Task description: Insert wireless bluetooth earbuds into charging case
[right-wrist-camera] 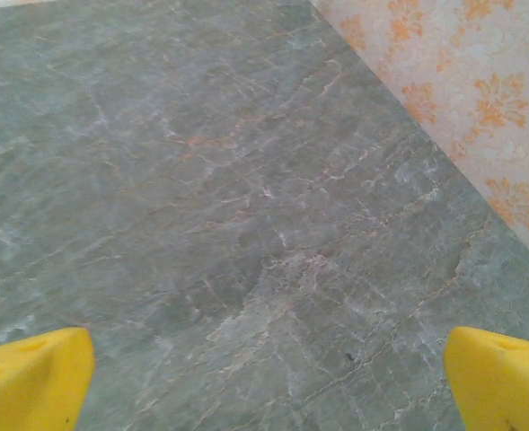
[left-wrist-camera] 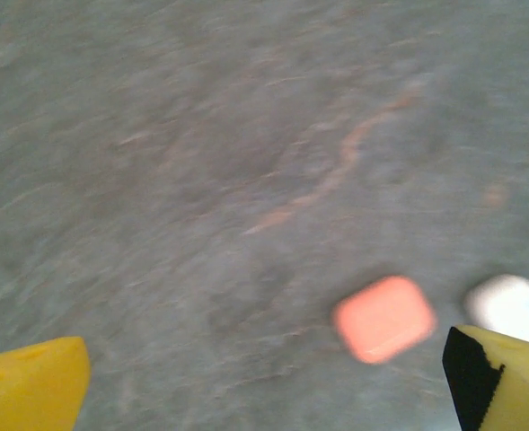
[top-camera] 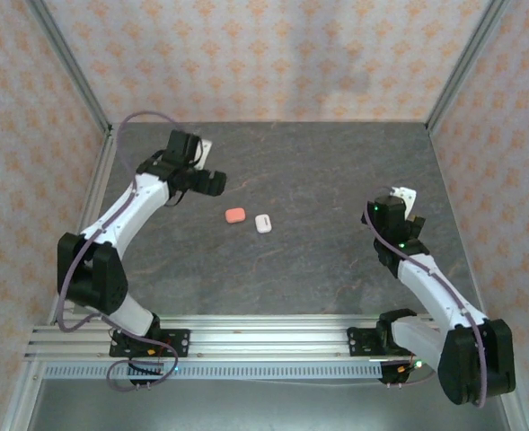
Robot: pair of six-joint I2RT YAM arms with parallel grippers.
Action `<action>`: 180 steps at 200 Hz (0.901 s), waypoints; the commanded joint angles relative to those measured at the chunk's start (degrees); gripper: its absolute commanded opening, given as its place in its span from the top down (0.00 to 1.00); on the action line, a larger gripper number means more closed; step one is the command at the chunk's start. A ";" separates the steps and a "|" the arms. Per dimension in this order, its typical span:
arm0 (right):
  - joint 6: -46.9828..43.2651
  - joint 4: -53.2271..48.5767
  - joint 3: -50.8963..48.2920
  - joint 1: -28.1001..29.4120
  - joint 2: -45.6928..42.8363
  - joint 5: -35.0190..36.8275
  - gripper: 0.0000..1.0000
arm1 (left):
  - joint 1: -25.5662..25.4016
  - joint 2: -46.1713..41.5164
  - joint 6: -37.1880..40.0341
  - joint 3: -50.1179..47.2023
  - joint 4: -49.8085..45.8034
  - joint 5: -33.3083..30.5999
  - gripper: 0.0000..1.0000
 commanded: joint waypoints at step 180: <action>-3.78 56.52 -8.10 -6.59 30.97 -5.32 0.01 | 11.81 -3.82 -2.43 -45.06 68.78 -7.47 0.00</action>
